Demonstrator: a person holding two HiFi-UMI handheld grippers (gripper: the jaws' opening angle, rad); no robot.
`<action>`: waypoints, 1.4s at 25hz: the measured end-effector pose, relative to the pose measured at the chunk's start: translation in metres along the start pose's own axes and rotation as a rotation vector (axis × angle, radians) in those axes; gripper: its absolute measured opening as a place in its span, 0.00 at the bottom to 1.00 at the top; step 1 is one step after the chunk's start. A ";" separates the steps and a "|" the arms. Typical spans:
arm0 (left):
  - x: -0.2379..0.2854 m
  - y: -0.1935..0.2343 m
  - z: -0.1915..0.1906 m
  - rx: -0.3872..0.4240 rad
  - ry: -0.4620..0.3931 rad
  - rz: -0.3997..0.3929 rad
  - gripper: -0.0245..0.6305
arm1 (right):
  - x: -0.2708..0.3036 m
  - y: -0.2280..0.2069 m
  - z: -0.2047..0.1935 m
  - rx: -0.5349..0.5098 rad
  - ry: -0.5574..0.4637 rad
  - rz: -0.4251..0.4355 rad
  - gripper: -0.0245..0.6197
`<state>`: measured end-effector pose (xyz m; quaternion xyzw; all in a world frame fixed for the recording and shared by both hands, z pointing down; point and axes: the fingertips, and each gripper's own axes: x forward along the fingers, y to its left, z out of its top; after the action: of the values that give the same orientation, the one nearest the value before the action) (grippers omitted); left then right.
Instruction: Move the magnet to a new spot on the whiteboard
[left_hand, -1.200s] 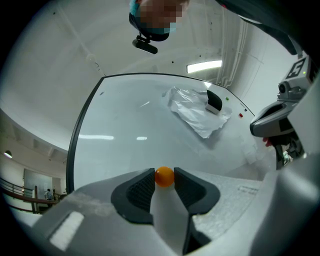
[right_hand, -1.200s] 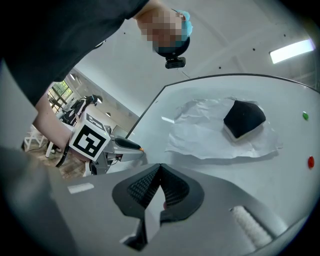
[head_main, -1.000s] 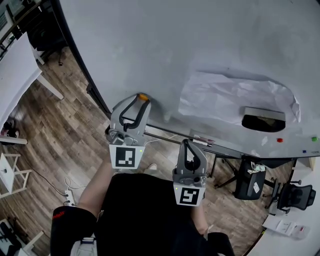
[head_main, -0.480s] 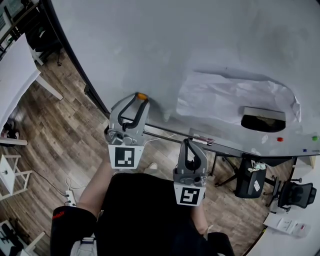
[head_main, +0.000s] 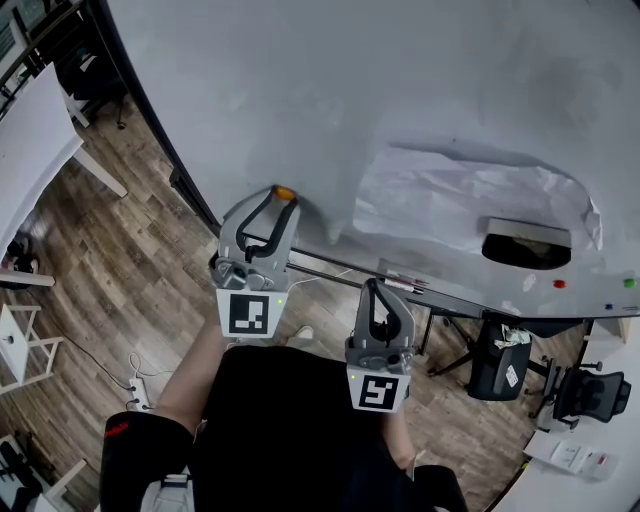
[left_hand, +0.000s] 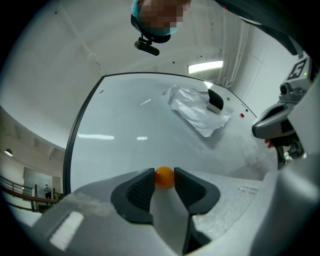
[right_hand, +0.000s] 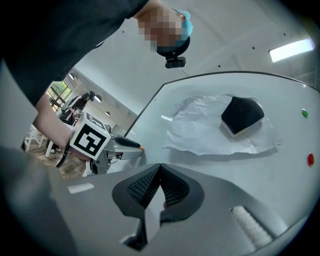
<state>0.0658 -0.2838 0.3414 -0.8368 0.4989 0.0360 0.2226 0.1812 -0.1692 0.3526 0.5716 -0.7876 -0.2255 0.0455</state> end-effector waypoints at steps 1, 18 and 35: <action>0.000 0.000 0.000 -0.002 0.001 0.004 0.24 | 0.000 0.000 0.000 0.000 0.000 0.001 0.04; -0.002 -0.001 -0.001 -0.011 0.013 -0.003 0.24 | -0.004 0.000 -0.002 0.004 0.005 0.007 0.04; -0.023 0.004 0.007 -0.017 -0.009 -0.043 0.26 | -0.010 0.014 0.008 -0.008 0.012 -0.013 0.04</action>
<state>0.0521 -0.2640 0.3397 -0.8491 0.4794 0.0395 0.2183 0.1696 -0.1543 0.3528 0.5777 -0.7828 -0.2256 0.0509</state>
